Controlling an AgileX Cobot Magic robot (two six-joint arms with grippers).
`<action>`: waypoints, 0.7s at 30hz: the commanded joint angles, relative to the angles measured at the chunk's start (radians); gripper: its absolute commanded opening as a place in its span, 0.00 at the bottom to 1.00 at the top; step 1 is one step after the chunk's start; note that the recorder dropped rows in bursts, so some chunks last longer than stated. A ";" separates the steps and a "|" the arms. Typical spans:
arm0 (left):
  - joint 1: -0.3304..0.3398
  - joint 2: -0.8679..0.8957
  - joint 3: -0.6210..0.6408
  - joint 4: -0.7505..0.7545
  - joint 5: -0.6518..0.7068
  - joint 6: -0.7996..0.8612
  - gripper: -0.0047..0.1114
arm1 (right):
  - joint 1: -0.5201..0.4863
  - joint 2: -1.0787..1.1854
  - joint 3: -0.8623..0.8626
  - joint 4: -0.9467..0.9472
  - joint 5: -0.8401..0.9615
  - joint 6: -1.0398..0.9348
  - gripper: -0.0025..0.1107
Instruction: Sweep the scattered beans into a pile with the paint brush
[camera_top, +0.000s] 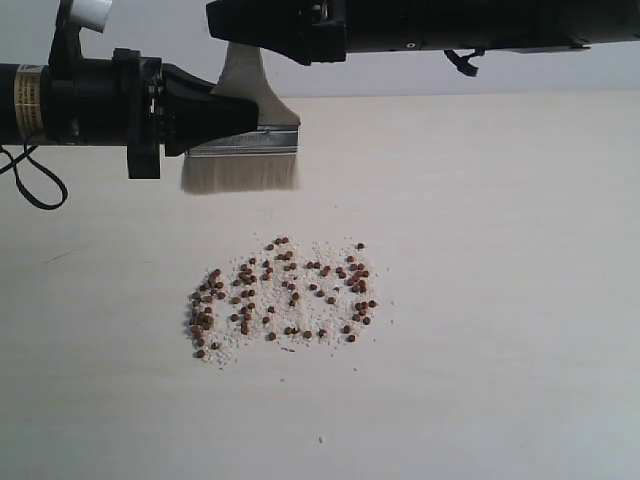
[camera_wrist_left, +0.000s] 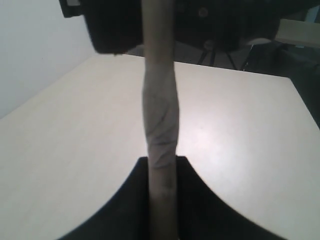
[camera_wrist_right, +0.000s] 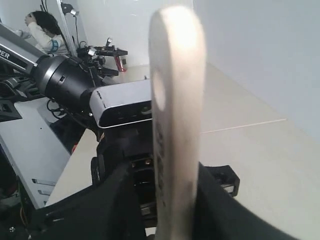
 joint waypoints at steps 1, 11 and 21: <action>-0.008 -0.006 0.003 -0.015 -0.015 0.000 0.04 | 0.001 -0.015 -0.006 0.006 0.006 -0.002 0.13; -0.008 -0.006 0.003 -0.040 -0.015 0.000 0.58 | 0.001 -0.011 -0.006 0.006 -0.045 0.004 0.02; 0.001 -0.006 0.003 -0.066 -0.015 -0.002 0.65 | 0.001 -0.077 -0.006 0.006 -0.521 0.004 0.02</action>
